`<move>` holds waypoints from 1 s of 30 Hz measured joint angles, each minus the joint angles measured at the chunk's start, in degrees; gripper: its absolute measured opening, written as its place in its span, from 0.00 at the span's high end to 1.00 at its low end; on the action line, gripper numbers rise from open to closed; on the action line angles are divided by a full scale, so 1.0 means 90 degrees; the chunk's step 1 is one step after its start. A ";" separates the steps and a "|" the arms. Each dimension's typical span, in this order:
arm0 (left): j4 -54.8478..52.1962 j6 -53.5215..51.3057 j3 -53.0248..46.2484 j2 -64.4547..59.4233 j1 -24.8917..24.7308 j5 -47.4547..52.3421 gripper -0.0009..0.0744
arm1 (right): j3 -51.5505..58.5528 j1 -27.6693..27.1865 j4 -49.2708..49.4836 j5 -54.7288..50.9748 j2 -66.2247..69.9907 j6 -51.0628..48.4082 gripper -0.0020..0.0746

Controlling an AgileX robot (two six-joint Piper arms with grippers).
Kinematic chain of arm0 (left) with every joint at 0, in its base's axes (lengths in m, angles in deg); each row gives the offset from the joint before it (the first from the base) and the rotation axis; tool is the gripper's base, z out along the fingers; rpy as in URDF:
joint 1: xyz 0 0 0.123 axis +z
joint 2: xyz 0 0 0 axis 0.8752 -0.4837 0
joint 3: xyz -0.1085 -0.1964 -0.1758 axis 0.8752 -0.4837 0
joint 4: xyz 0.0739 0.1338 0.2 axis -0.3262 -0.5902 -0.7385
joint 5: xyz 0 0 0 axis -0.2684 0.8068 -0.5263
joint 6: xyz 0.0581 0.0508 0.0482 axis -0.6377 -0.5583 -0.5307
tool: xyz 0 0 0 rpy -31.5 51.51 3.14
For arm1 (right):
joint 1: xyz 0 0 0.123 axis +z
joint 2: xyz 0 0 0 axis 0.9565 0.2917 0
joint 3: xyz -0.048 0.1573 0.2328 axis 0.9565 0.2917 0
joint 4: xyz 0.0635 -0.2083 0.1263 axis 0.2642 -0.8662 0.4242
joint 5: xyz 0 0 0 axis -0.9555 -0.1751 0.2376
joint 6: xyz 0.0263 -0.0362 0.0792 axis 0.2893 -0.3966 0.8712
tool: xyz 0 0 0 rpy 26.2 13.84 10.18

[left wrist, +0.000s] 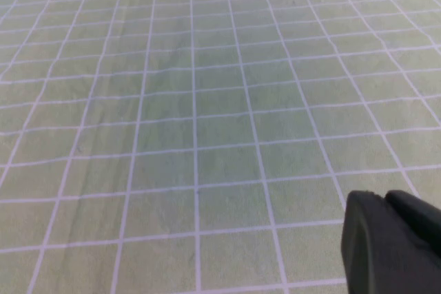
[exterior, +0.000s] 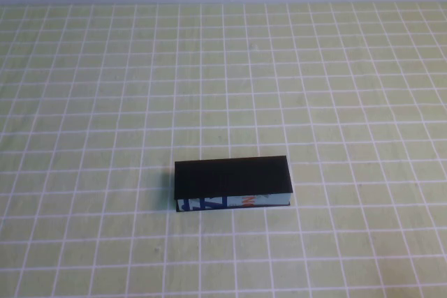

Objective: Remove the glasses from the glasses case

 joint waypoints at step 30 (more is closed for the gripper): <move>0.2366 0.0000 0.0000 0.0000 0.0000 -0.0582 0.99 | 0.0000 0.0000 0.0000 0.0000 0.0000 0.0000 1.00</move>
